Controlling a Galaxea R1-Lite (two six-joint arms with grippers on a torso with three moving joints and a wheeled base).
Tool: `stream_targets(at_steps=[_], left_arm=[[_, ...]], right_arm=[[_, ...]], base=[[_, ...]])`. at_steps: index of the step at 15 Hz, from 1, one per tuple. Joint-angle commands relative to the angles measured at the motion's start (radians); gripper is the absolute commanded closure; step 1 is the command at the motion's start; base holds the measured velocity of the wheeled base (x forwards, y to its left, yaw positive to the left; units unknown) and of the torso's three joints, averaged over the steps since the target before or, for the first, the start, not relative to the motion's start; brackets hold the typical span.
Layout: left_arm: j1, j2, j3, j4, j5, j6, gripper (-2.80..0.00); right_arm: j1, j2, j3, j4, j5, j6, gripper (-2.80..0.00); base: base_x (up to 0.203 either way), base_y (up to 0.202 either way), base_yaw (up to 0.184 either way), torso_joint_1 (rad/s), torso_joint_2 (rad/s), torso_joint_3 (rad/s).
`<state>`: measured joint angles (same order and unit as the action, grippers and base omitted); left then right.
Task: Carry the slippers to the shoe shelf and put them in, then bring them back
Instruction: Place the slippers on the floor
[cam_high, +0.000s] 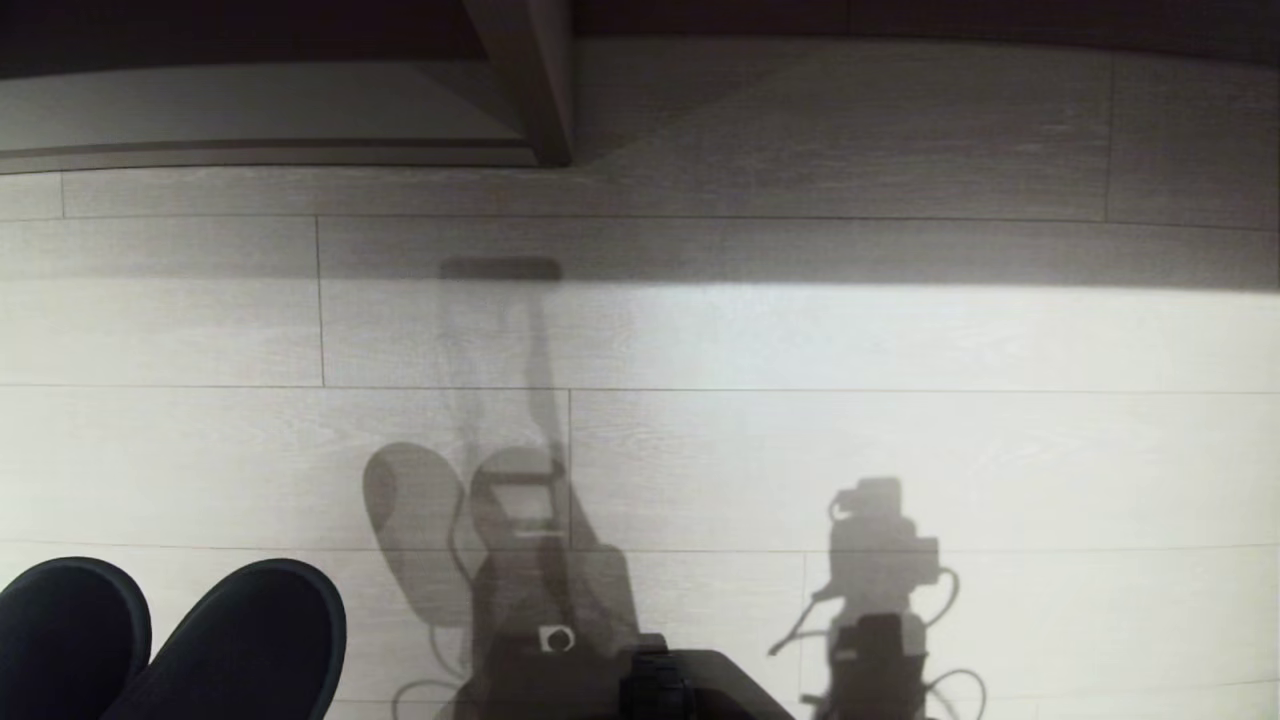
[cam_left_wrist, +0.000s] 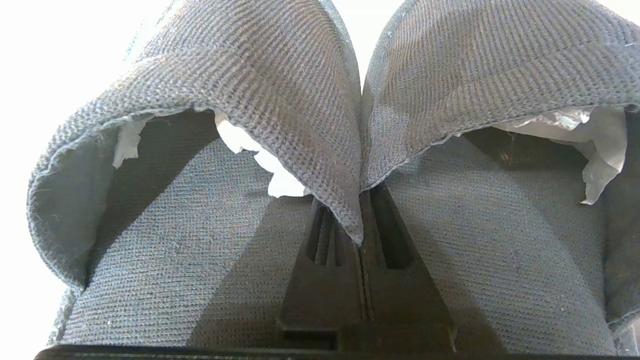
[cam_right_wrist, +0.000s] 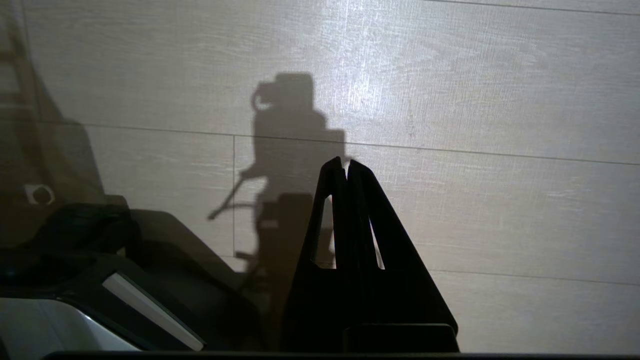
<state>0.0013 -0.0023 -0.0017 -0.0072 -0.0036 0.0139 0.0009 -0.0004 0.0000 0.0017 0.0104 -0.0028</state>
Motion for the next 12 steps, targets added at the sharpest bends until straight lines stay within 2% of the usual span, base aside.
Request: stream_targets(at_steps=[1, 12], left_arm=[[0.000, 0.002, 0.000, 0.000, 0.001, 0.000, 0.00], [0.000, 0.004, 0.000, 0.000, -0.001, 0.001, 0.00]], right_arm=[[-0.001, -0.001, 0.000, 0.000, 0.000, 0.000, 0.00], [-0.001, -0.001, 0.000, 0.000, 0.000, 0.000, 0.00]], base=[[0.000, 0.000, 0.000, 0.002, 0.00, 0.195], [0.000, 0.000, 0.000, 0.003, 0.00, 0.203]])
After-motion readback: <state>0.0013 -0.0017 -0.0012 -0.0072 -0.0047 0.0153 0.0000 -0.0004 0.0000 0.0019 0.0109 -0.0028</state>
